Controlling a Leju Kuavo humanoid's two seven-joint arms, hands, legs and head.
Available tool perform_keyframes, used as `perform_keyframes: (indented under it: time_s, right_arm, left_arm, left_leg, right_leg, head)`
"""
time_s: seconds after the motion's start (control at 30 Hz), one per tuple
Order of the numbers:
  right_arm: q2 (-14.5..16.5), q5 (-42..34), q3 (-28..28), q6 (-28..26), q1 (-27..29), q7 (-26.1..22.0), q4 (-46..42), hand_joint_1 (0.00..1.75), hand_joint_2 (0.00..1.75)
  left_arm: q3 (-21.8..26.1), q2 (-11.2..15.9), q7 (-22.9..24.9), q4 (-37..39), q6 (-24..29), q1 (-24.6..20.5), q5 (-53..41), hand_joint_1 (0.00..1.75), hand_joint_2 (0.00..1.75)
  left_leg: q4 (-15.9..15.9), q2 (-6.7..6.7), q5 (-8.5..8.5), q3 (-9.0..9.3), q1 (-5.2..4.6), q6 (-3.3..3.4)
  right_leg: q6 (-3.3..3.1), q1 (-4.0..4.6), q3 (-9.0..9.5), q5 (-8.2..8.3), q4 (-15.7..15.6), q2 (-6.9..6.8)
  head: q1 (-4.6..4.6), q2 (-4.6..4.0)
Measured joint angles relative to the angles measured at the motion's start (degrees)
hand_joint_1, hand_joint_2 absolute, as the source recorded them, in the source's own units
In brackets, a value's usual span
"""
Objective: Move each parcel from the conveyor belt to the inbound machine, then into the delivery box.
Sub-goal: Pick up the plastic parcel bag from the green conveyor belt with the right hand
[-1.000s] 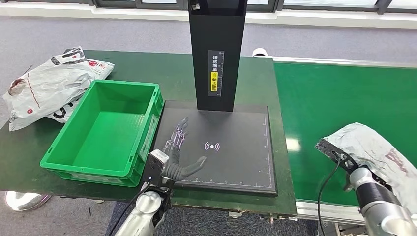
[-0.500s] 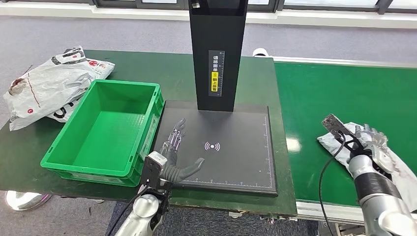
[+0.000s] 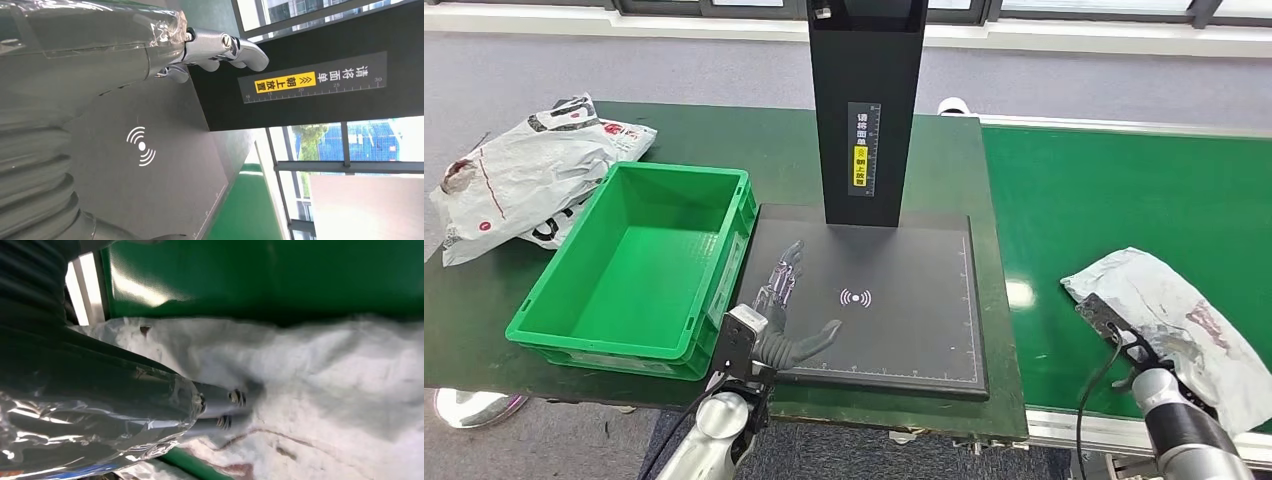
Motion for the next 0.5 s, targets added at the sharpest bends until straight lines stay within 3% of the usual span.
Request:
perform_keyframes:
  time_s: [0.03,0.5]
  right_arm:
    - [0.0,-0.5,-0.2,0.0,0.1,0.3,0.7,0.0,1.75]
    - [0.9,-3.8,-7.1,2.6,-2.0,3.8,7.7,0.0,1.75]
  left_arm:
    - [0.0,0.0,0.0,0.1,0.0,0.0,0.1,0.0,1.75]
    - [0.0,0.0,-0.8,0.2,0.0,0.5,0.9,0.0,1.75]
  left_leg:
    - [0.0,0.07,-0.03,0.05,0.01,0.0]
    - [0.0,-0.19,-0.14,0.8,0.08,0.27]
  right_leg:
    - [0.0,0.02,0.02,0.0,0.0,0.07]
    - [0.24,0.06,1.1,-0.23,-0.3,-0.26]
  head:
    - [-0.01,0.0]
    - [0.0,0.0]
